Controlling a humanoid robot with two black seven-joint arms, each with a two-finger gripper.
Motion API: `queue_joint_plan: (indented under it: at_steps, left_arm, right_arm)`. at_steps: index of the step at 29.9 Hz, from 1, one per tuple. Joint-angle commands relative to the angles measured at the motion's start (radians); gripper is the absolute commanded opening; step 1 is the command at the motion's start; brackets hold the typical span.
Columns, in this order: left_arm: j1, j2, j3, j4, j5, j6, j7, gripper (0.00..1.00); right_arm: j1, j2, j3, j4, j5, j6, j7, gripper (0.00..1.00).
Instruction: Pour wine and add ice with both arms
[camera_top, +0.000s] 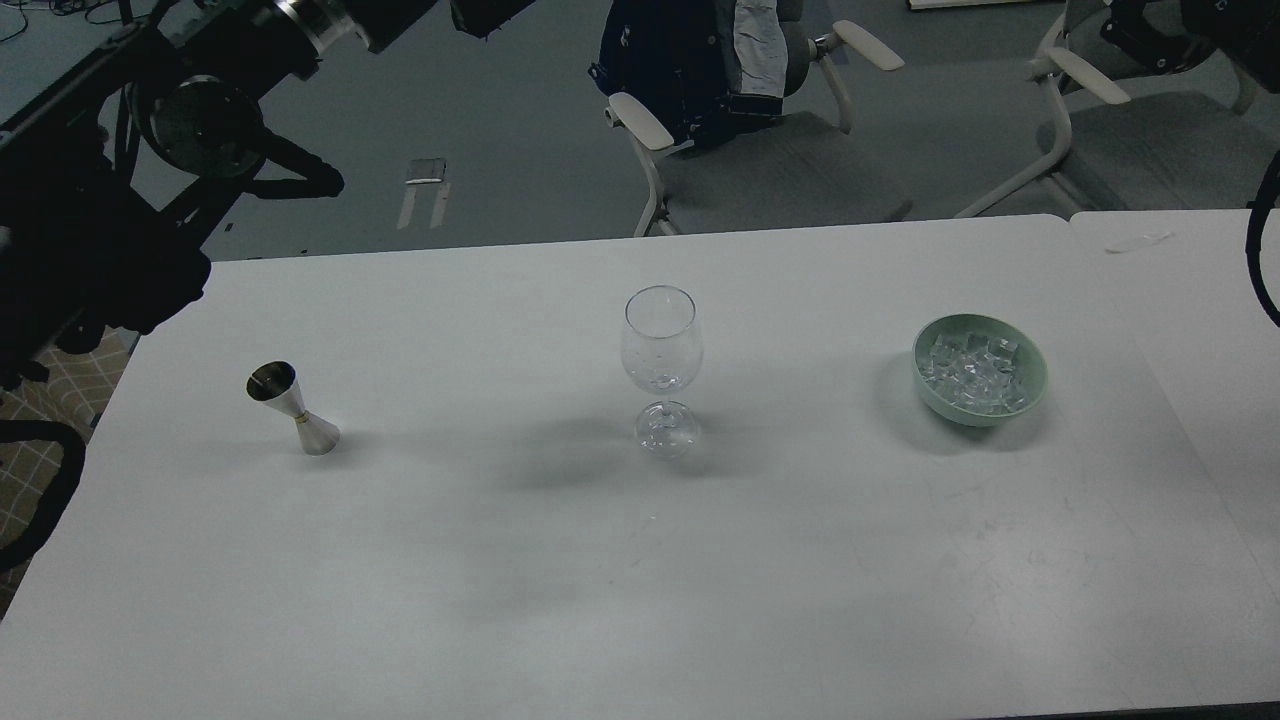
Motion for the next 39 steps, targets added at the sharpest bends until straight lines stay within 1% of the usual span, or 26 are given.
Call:
queue_joint_plan:
  at_steps: [1,4,8,10,13,17,22,24,25,26,35,39]
  left_arm:
    - [0.021,-0.002,-0.037,0.000,-0.003,0.000,0.000,0.98]
    - [0.026,-0.006,-0.039,0.000,-0.003,0.000,-0.001,0.98]
    - [0.032,-0.009,-0.039,0.011,-0.002,0.000,0.019,0.98]
    - [0.032,-0.009,-0.039,0.020,-0.002,0.000,0.022,0.98]
    - [0.029,0.000,-0.049,0.063,-0.002,0.000,0.016,0.98]
    - [0.029,0.011,-0.052,0.109,-0.002,0.000,0.022,0.98]
    - [0.030,0.003,-0.054,0.144,-0.002,0.000,0.008,0.98]
    - [0.032,-0.009,-0.054,0.153,-0.003,0.000,-0.006,0.98]
    - [0.034,-0.020,-0.054,0.153,-0.002,0.000,-0.028,0.98]
    - [0.034,-0.031,-0.048,0.153,0.000,0.000,-0.042,0.98]
    - [0.030,-0.035,-0.056,0.140,0.001,0.000,-0.058,0.98]
    - [0.041,-0.034,-0.055,0.105,-0.002,0.000,-0.039,0.98]
  right_arm:
    - [-0.003,0.002,-0.001,0.000,-0.001,-0.001,0.000,1.00]
    - [-0.003,0.000,-0.001,0.000,-0.003,-0.001,0.000,1.00]
    - [-0.011,0.008,0.003,-0.014,-0.010,0.001,-0.003,1.00]
    - [-0.009,0.010,0.003,-0.020,-0.013,0.001,-0.003,1.00]
    - [-0.008,0.022,0.005,-0.045,-0.041,0.001,-0.003,1.00]
    - [-0.003,0.039,0.006,-0.065,-0.043,0.009,0.000,1.00]
    - [-0.003,0.042,0.006,-0.065,-0.038,0.009,0.000,1.00]
    - [-0.003,0.051,0.005,-0.063,-0.038,0.001,-0.002,1.00]
    - [-0.003,0.053,0.002,-0.063,-0.043,0.001,-0.002,1.00]
    - [-0.004,0.048,0.002,-0.066,-0.043,-0.001,-0.002,1.00]
    - [-0.009,0.004,0.003,-0.065,-0.043,0.010,0.000,1.00]
    - [-0.011,0.005,0.003,-0.063,-0.038,0.012,0.000,1.00]
